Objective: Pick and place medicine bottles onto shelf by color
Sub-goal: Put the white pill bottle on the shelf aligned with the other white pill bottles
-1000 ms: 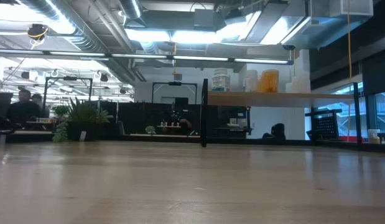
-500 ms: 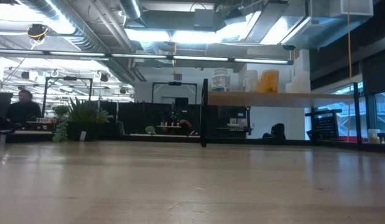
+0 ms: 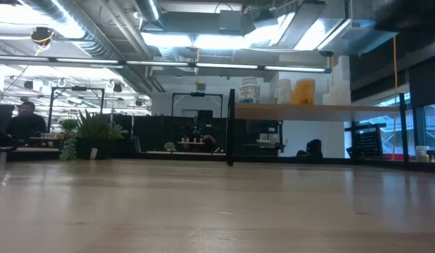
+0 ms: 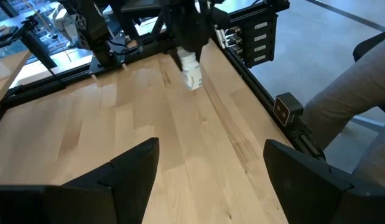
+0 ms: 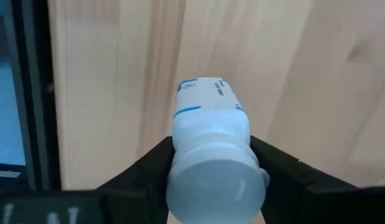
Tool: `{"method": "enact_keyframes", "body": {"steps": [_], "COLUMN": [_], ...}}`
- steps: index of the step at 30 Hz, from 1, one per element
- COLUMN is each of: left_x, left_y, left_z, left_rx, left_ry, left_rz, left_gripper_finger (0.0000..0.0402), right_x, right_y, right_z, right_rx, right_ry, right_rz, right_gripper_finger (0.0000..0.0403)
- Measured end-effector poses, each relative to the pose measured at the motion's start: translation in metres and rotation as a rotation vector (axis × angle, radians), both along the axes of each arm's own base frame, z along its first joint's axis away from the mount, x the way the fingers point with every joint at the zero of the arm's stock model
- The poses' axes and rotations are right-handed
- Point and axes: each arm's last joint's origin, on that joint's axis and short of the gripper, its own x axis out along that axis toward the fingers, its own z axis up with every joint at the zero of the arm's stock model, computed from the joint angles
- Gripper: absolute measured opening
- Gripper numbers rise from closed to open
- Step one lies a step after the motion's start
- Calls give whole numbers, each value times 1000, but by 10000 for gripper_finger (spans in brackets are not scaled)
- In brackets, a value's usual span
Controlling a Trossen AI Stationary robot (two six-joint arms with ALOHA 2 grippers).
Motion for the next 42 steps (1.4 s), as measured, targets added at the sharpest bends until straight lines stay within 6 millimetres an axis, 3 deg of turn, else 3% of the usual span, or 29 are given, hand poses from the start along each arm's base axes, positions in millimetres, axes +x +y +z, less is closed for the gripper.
{"method": "enact_keyframes", "body": {"steps": [6, 14, 28, 34, 42], "left_x": [0, 0, 0, 2, 14], "left_y": [0, 0, 0, 3, 17], "left_z": [0, 0, 0, 0, 1], "left_rx": [0, 0, 2, 28, -38], "left_ry": [0, 0, -1, -17, -43], "left_rz": [0, 0, -1, 34, 209], "left_gripper_finger": [283, 283, 283, 283, 283], "right_x": [40, 74, 88, 93, 97], "right_y": [-29, -80, -156, -190, -257], "right_z": [33, 89, 148, 160, 169], "right_rx": [59, 62, 42, 37, 16], "right_ry": [-86, -169, -226, -268, -302], "right_rz": [110, 202, 151, 71, -125], "right_gripper_finger": [179, 179, 181, 181, 182]}}
